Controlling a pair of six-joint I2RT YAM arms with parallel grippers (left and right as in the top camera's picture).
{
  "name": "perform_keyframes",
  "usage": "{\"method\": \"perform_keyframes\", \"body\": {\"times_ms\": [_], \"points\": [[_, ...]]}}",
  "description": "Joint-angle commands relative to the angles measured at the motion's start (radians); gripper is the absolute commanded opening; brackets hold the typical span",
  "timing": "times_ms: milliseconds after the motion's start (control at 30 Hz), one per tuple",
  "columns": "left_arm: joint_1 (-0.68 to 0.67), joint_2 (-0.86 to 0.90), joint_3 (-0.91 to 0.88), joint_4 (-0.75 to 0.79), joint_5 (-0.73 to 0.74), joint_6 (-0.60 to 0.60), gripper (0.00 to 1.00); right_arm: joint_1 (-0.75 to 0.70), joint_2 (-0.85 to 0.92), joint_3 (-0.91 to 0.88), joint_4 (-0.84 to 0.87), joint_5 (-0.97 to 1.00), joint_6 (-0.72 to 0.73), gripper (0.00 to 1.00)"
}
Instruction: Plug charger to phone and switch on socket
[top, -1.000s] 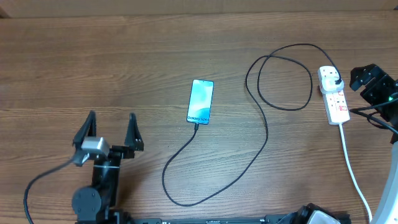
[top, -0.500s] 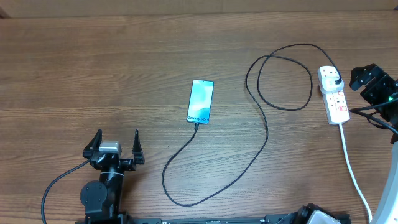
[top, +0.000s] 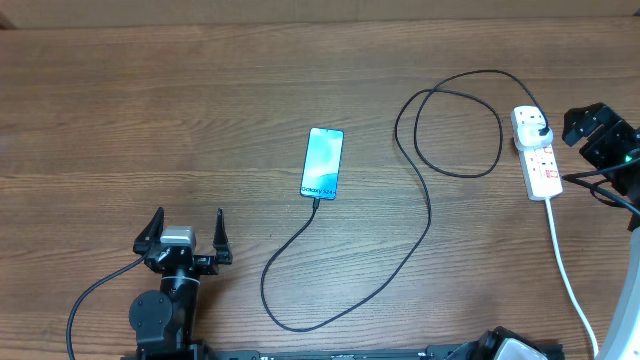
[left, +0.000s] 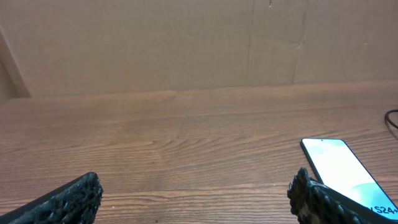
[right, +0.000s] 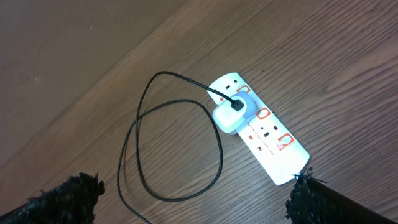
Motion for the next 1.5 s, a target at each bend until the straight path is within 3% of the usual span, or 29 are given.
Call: {"method": "perform_keyframes", "body": {"times_ms": [0,433,667,733,867,967,1067,1233,1467], "points": [[0.012,-0.012,-0.003,-0.003,-0.003,0.017,1.0,0.005,0.0,0.005,0.002,0.003,0.004,1.0],[0.012,-0.012,-0.003,-0.003,-0.004,0.017,1.0,0.005,-0.003,0.005,0.002,0.003,0.004,1.0],[0.012,-0.012,-0.003,-0.003,-0.003,0.017,1.0,0.021,-0.094,-0.011,0.039,0.144,-0.011,1.0],[0.012,-0.012,-0.003,-0.003,-0.003,0.017,1.0,0.064,-0.147,-0.047,0.123,0.144,-0.011,1.0],[0.012,-0.012,-0.003,-0.003,-0.003,0.017,0.99,0.195,-0.272,-0.234,0.476,0.141,-0.011,1.0],[0.012,-0.012,-0.003,-0.003,-0.004,0.017,1.0,0.294,-0.406,-0.48,0.841,0.142,-0.011,1.0],[0.012,-0.012,-0.003,-0.003,-0.004,0.017,1.0,0.332,-0.502,-0.672,1.07,0.142,-0.012,1.0],[0.012,-0.012,-0.003,-0.003,-0.003,0.017,1.0,0.369,-0.65,-0.961,1.286,0.143,-0.012,1.0],[0.012,-0.012,-0.003,-0.003,-0.004,0.017,0.99,0.425,-0.85,-1.218,1.286,0.153,-0.04,1.0]]}}
